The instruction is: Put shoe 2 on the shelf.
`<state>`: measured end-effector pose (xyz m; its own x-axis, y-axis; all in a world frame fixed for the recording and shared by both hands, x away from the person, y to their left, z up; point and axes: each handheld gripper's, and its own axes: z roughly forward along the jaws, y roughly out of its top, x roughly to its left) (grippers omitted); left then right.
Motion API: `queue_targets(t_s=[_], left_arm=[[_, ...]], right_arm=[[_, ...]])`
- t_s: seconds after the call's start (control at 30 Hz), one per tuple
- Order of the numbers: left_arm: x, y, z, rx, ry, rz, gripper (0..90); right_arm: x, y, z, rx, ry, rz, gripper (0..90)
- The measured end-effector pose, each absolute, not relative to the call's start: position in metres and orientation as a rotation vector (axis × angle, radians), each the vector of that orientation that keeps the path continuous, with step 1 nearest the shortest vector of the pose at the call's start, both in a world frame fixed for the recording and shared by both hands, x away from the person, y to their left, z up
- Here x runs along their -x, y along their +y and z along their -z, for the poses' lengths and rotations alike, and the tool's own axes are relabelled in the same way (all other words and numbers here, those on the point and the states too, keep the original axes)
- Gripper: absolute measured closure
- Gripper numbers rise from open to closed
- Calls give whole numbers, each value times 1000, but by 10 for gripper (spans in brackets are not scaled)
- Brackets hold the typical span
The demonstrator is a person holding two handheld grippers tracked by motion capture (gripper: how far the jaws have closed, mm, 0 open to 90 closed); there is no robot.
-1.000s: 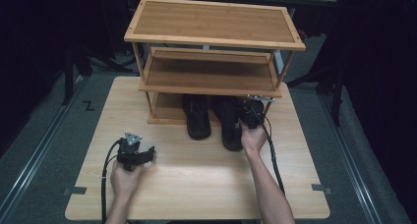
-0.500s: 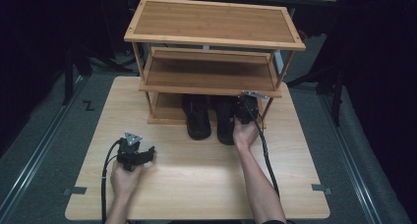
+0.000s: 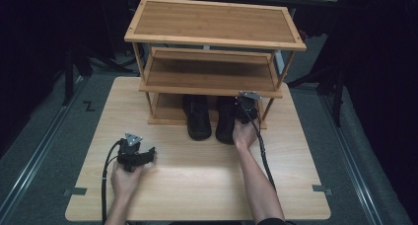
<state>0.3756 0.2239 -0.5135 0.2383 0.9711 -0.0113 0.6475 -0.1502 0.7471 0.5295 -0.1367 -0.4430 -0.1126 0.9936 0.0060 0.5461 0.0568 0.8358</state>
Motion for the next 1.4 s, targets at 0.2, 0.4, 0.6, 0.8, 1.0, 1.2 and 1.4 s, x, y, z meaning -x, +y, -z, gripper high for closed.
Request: queue_targets(t_s=[0.2, 0.4, 0.6, 0.8, 1.0, 1.2, 1.4], left_arm=[[-376, 224, 513, -1881, 1481, -655, 282], [-374, 222, 510, -1865, 1480, -633, 415], [-377, 211, 501, -1869, 1436, -631, 462], [-388, 196, 487, -1883, 1331, -647, 568], [-405, 184, 477, -1883, 1349, -584, 508], [-431, 173, 471, -1880, 1356, -559, 539], [-451, 162, 467, -1893, 1365, -544, 557]], right_arm=[[-529, -148, 441, -1555, 1748, -928, 548], [-518, -161, 436, -1511, 1799, -1048, 486], [-506, -172, 430, -1450, 1821, -1135, 458], [-495, -186, 422, -1416, 1850, -1188, 454], [-484, -200, 423, -1419, 1851, -1179, 551], [-481, -212, 433, -1433, 1865, -1165, 723], [-487, -213, 449, -1473, 1926, -1095, 779]])
